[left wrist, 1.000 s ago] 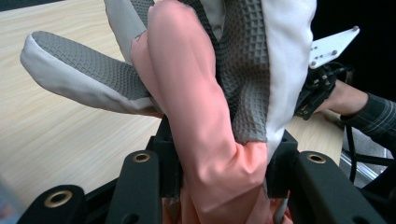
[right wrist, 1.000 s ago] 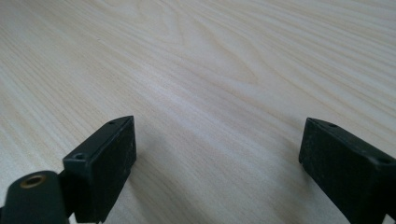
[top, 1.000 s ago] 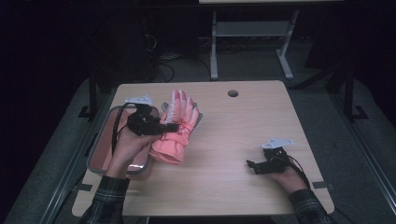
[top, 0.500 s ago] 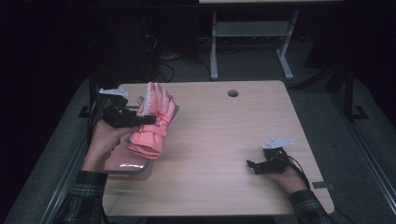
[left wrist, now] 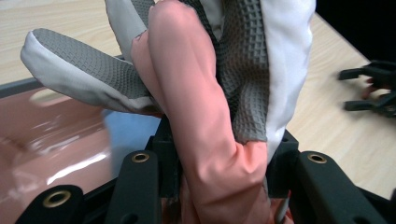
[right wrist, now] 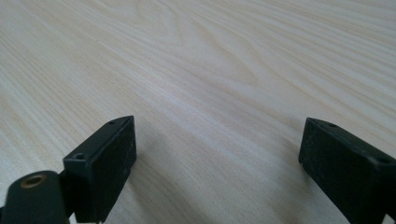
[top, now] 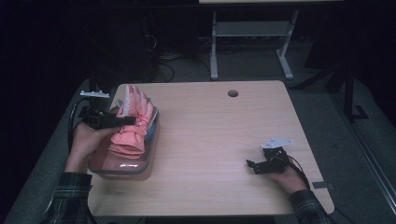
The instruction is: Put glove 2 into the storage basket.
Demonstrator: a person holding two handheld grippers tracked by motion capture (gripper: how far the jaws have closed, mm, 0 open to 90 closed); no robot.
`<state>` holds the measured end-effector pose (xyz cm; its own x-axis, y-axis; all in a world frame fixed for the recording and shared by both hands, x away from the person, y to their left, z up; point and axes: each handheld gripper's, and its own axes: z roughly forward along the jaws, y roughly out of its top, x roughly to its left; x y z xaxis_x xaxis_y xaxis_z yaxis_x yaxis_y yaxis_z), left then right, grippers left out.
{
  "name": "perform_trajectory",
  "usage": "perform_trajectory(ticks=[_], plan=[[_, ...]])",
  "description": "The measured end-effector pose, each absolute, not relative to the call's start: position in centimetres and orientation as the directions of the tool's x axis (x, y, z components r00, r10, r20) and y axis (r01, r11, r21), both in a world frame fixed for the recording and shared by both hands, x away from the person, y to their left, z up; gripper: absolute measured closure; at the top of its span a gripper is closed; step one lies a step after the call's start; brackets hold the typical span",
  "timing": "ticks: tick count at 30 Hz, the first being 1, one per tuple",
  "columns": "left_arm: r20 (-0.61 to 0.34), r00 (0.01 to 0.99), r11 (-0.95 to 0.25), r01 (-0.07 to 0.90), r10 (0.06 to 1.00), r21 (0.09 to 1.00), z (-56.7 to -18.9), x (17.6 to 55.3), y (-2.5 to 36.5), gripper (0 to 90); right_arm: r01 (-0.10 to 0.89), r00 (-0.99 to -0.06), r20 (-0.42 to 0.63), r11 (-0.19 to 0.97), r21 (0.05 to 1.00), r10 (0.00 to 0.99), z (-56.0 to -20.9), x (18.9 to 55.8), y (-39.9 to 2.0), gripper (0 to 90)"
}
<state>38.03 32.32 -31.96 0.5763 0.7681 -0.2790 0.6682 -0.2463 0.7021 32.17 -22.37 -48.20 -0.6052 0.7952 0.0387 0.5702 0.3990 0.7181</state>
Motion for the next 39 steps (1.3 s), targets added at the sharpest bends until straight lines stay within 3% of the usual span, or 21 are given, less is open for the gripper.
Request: perform_trajectory(ticks=[19, 39], plan=[[-0.226, 0.539, -0.313, 0.728, 0.811, 0.611, -36.7, 39.3, 32.1, 55.9, 0.566, -0.615, 0.038, 0.407, 0.717, 0.788, -48.2, 32.1, -22.3, 10.7], [-0.273, 0.544, -0.326, 0.759, 0.793, 0.564, -40.4, 39.8, 32.0, 54.3, 0.56, -0.622, 0.037, 0.412, 0.718, 0.782, -48.2, 32.1, -22.3, 10.7]])
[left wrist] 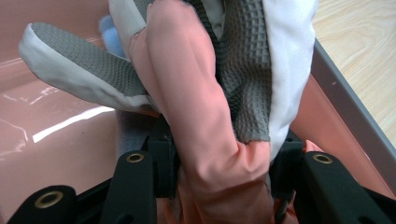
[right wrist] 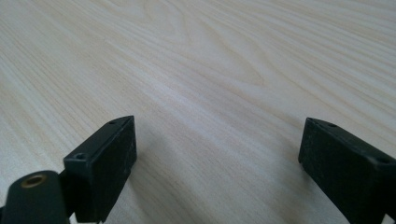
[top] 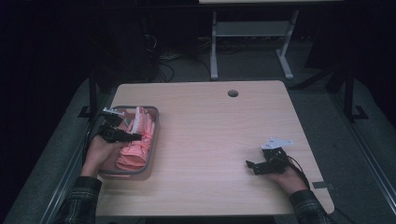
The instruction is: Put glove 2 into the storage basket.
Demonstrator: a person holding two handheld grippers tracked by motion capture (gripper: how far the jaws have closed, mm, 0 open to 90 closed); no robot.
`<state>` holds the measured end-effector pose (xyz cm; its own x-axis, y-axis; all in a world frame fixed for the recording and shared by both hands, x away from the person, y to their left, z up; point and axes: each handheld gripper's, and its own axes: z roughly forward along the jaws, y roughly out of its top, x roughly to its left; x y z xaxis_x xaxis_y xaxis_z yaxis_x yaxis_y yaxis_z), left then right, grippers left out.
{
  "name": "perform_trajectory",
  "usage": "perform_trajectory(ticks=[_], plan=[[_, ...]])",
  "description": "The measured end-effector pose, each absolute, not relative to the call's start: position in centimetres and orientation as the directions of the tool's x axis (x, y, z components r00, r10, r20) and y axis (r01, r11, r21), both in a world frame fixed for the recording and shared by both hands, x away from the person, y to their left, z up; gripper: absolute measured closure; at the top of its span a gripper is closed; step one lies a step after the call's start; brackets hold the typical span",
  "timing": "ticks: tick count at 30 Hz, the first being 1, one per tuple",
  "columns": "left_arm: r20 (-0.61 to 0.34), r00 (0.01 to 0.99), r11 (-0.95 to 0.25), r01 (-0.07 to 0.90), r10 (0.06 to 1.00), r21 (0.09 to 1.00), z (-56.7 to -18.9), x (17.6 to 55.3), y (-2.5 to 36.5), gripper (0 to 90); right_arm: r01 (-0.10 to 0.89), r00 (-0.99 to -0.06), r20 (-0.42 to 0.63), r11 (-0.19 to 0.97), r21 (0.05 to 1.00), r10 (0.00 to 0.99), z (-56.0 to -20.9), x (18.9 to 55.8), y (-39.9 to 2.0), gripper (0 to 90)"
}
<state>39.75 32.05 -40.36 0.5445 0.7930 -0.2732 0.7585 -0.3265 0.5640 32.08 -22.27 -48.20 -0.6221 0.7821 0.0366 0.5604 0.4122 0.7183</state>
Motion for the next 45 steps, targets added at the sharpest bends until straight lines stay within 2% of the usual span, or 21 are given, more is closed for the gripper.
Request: perform_trajectory(ticks=[5, 12, 16, 19, 33, 45], plan=[[-0.3, 0.535, -0.297, 0.761, 0.789, 0.577, -40.6, 39.7, 32.3, 49.3, 0.56, -0.622, 0.036, 0.412, 0.719, 0.782, -48.2, 32.1, -22.2, 10.7], [-0.315, 0.533, -0.269, 0.752, 0.785, 0.602, -40.2, 39.8, 32.8, 27.8, 0.561, -0.622, 0.037, 0.412, 0.718, 0.782, -48.2, 32.1, -22.2, 10.7], [-0.296, 0.535, -0.268, 0.739, 0.791, 0.618, -39.7, 39.7, 32.9, 18.3, 0.56, -0.622, 0.036, 0.412, 0.718, 0.782, -48.2, 32.1, -22.2, 10.7], [-0.29, 0.536, -0.261, 0.729, 0.793, 0.632, -39.2, 39.5, 33.1, 14.4, 0.561, -0.622, 0.037, 0.412, 0.718, 0.782, -48.2, 32.1, -22.2, 10.7], [-0.21, 0.573, -0.276, 0.644, 0.792, 0.714, -35.1, 38.2, 34.1, 13.4, 0.561, -0.622, 0.037, 0.412, 0.718, 0.782, -48.2, 32.1, -22.2, 10.7], [-0.154, 0.632, -0.295, 0.546, 0.76, 0.784, -32.2, 37.1, 32.3, 13.4, 0.56, -0.622, 0.037, 0.412, 0.718, 0.782, -48.2, 32.1, -22.2, 10.7]])
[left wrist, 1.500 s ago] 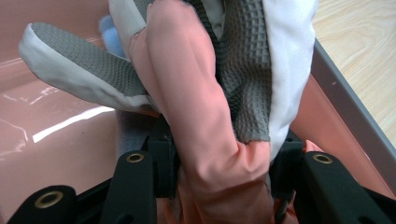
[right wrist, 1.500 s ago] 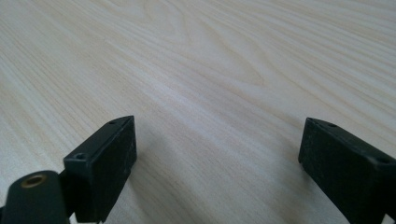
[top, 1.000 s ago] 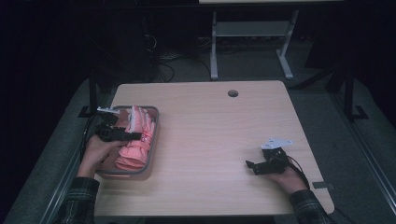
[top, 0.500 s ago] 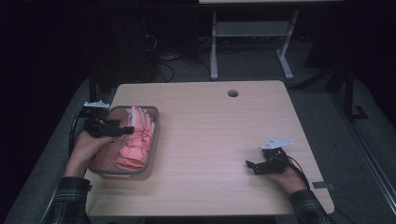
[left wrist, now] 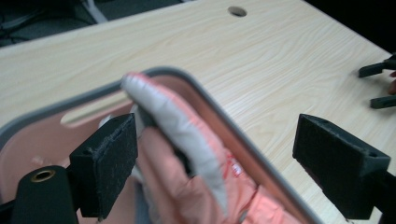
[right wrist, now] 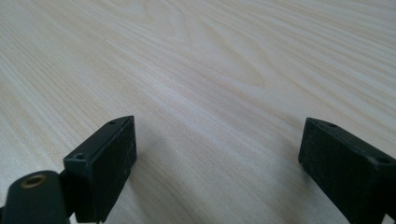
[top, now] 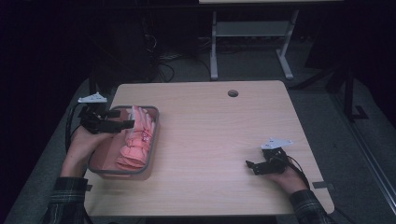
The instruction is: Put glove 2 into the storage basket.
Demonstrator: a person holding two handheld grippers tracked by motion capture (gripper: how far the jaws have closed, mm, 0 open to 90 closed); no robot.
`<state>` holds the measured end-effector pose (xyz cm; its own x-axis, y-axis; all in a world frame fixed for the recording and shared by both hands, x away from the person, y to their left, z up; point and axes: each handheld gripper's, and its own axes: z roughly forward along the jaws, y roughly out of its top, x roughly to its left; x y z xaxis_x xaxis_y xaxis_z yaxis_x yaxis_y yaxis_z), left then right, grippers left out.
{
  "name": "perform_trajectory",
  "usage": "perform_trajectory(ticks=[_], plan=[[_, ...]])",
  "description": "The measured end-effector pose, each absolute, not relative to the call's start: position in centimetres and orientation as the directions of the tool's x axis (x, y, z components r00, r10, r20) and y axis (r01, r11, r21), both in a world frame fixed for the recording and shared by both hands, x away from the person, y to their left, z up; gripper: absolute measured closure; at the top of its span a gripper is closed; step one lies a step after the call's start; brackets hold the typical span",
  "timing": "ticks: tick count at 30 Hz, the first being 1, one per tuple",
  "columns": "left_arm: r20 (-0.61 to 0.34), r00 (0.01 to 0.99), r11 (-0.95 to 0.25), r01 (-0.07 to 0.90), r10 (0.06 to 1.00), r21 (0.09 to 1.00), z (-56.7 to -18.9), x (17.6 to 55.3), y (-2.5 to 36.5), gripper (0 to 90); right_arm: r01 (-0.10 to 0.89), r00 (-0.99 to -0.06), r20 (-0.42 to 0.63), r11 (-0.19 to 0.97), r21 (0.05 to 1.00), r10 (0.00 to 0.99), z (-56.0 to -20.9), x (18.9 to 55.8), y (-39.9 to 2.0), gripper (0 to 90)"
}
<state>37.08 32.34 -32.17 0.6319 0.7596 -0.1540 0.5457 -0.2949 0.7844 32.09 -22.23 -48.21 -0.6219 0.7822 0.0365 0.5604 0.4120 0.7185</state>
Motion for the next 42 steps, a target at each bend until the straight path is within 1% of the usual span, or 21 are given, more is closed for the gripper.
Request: perform_trajectory(ticks=[12, 18, 34, 42], plan=[[-0.134, 0.69, -0.32, 0.487, 0.711, 0.812, -31.2, 36.2, 29.2, 13.4, 0.56, -0.622, 0.037, 0.412, 0.719, 0.782, -48.2, 32.1, -22.2, 10.7], [-0.125, 0.71, -0.328, 0.466, 0.693, 0.822, -31.4, 35.7, 27.4, 13.7, 0.56, -0.622, 0.037, 0.412, 0.719, 0.782, -48.2, 32.1, -22.2, 10.7], [-0.122, 0.781, -0.392, 0.434, 0.612, 0.811, -33.1, 34.9, 21.5, 13.8, 0.56, -0.622, 0.037, 0.412, 0.719, 0.782, -48.2, 32.1, -22.2, 10.7], [-0.118, 0.798, -0.411, 0.424, 0.591, 0.807, -34.1, 34.4, 19.3, 13.8, 0.56, -0.622, 0.037, 0.411, 0.719, 0.782, -48.2, 32.1, -22.2, 10.7]])
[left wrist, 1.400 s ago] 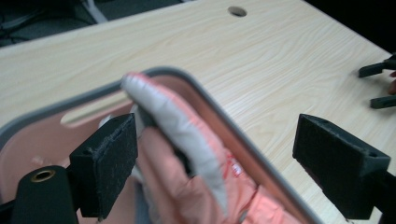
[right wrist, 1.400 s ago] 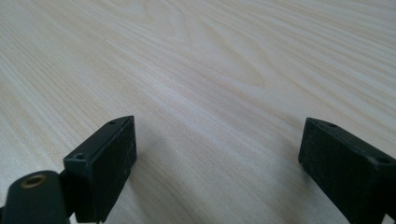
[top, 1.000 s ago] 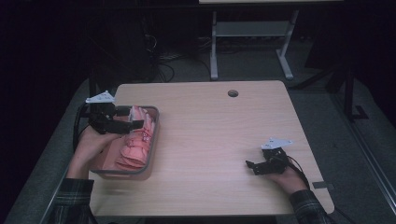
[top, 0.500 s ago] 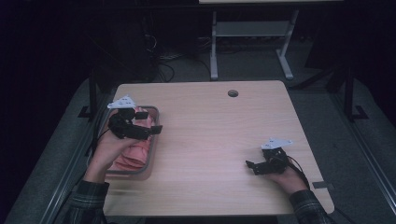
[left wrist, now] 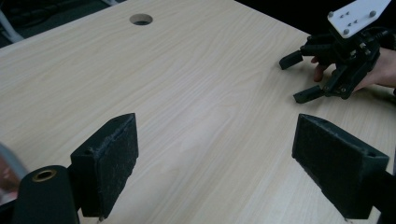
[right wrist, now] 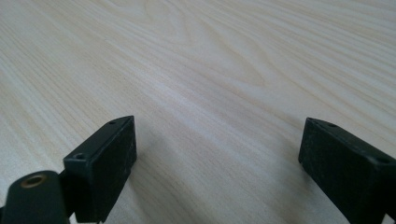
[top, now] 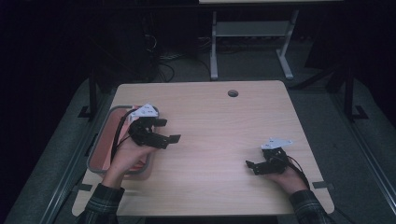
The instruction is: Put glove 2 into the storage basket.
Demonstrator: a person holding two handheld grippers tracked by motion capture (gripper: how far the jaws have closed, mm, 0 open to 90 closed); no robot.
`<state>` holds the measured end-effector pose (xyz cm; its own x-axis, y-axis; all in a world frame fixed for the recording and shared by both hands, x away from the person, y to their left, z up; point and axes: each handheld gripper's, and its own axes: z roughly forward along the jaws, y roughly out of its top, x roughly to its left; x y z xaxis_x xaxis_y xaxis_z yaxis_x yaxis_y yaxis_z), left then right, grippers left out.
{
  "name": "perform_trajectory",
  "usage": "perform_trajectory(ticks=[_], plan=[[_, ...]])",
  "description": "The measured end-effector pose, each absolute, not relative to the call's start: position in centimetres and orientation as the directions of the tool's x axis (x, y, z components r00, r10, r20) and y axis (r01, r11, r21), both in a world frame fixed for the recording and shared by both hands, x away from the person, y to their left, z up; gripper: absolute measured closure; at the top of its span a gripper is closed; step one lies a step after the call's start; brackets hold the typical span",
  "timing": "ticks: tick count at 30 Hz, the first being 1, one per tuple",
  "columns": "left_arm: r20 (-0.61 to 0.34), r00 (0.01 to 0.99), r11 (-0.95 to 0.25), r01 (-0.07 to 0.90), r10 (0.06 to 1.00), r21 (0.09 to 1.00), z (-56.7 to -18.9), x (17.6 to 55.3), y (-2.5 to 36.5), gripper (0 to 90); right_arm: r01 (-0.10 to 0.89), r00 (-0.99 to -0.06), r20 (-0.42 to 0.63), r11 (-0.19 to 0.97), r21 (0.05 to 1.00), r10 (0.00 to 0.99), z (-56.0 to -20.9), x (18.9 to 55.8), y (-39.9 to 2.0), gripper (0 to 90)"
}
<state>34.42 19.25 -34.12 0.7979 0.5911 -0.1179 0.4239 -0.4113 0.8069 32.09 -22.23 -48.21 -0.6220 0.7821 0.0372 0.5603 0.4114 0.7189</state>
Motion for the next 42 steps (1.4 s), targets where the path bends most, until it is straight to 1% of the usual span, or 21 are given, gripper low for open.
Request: perform_trajectory(ticks=[16, 35, 42], plan=[[-0.106, 0.811, -0.459, 0.427, 0.575, 0.779, -37.4, 33.4, 14.6, 13.9, 0.56, -0.622, 0.036, 0.412, 0.719, 0.782, -48.2, 32.1, -22.2, 10.7], [-0.045, 0.855, -0.55, 0.372, 0.517, 0.748, -42.1, 32.1, 10.5, 13.8, 0.556, -0.626, 0.033, 0.415, 0.72, 0.779, -48.2, 32.1, -22.2, 10.7], [-0.052, 0.875, -0.584, 0.365, 0.482, 0.725, -44.3, 31.6, 8.8, 13.7, 0.555, -0.626, 0.032, 0.416, 0.72, 0.779, -48.2, 32.1, -22.2, 10.7]])
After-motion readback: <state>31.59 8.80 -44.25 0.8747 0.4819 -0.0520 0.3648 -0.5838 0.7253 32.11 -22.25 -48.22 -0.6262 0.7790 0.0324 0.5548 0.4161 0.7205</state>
